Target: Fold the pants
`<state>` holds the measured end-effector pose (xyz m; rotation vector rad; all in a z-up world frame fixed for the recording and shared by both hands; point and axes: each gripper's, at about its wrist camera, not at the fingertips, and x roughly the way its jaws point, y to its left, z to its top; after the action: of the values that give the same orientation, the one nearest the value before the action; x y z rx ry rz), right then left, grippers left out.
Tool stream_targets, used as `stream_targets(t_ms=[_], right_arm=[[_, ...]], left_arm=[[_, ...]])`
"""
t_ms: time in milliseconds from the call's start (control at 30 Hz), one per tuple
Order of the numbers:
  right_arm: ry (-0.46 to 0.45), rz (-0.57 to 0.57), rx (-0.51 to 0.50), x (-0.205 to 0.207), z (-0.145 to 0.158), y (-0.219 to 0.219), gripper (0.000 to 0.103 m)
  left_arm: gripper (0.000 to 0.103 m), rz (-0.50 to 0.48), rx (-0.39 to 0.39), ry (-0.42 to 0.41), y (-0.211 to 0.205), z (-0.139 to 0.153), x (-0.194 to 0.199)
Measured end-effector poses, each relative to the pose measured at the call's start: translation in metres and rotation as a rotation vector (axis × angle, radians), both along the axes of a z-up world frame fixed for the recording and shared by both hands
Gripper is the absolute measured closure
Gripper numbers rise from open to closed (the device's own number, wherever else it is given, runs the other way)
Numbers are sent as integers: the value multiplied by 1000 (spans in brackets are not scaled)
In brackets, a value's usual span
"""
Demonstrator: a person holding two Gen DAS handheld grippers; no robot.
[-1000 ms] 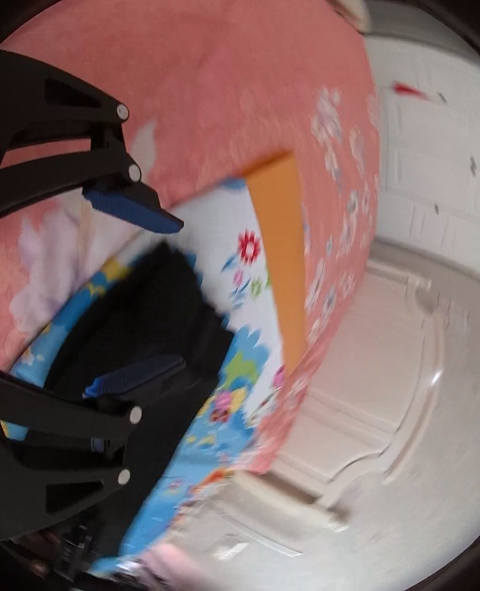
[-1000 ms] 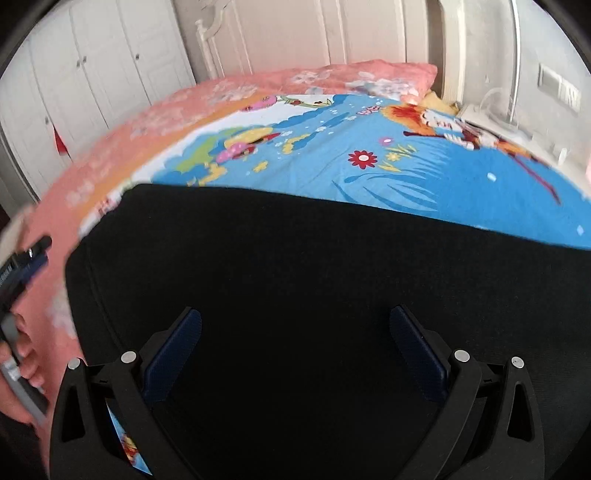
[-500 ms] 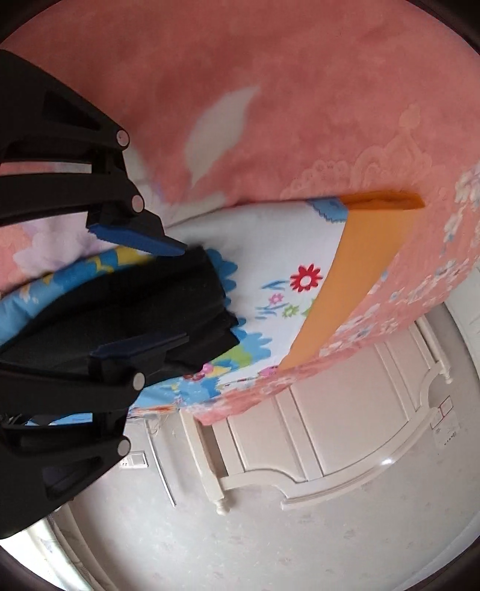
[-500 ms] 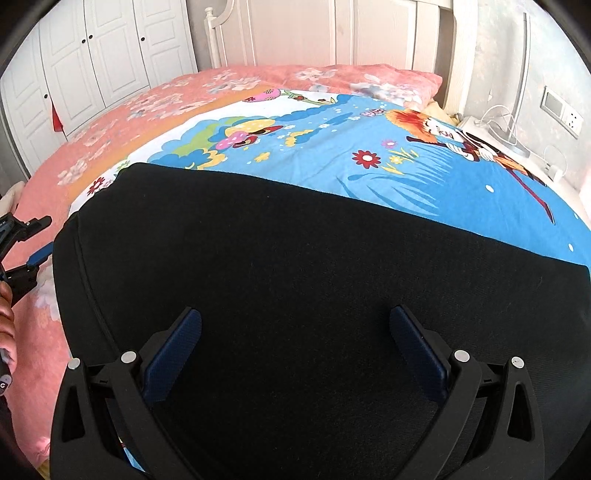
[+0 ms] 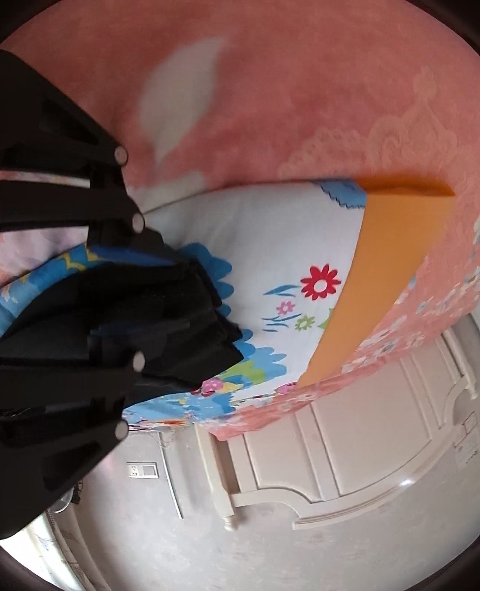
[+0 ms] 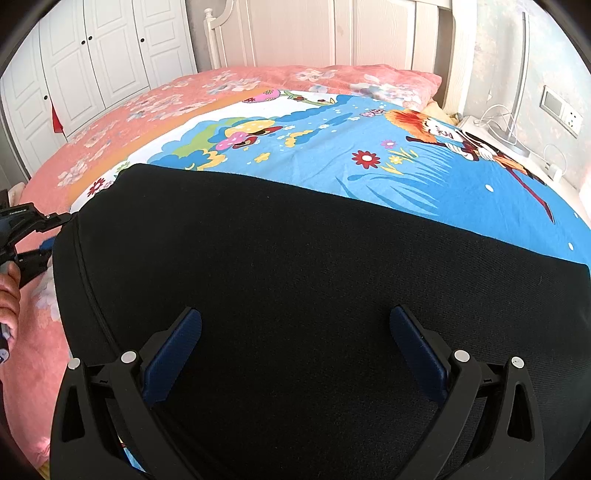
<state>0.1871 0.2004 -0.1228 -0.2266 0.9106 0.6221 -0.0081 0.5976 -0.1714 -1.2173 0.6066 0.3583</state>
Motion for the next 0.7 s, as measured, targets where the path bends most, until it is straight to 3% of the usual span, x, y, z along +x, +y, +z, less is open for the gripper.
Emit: stream_targets(t_ms=[67,167,300,367,400,467,700], right_arm=[[-1,0,-2,0,0,0,5],[0,-1,-2,0,0,1,5],[-5,-1,-17,0,0,2,5],[-7,0,-23,0,0,2,5],[-8,-1,-25,0,-1,2,5],[-7,0,-24,0,-1,2,5],[-3,-2,-13,0,-1,1,5]], left_arm=[[92,-2,-23,-36,2,4,-4],[92,-30,60,-107,-8,35,-11],[91,-67,153,-114,-21,53,-7],[85,-35,91,-115,-14,40,-8],[63,-19,56,-112,-10,33,-10],[48,5,-26,-94,-4,14,-13],[49,-13,-87,-82,-4,-11,-11]])
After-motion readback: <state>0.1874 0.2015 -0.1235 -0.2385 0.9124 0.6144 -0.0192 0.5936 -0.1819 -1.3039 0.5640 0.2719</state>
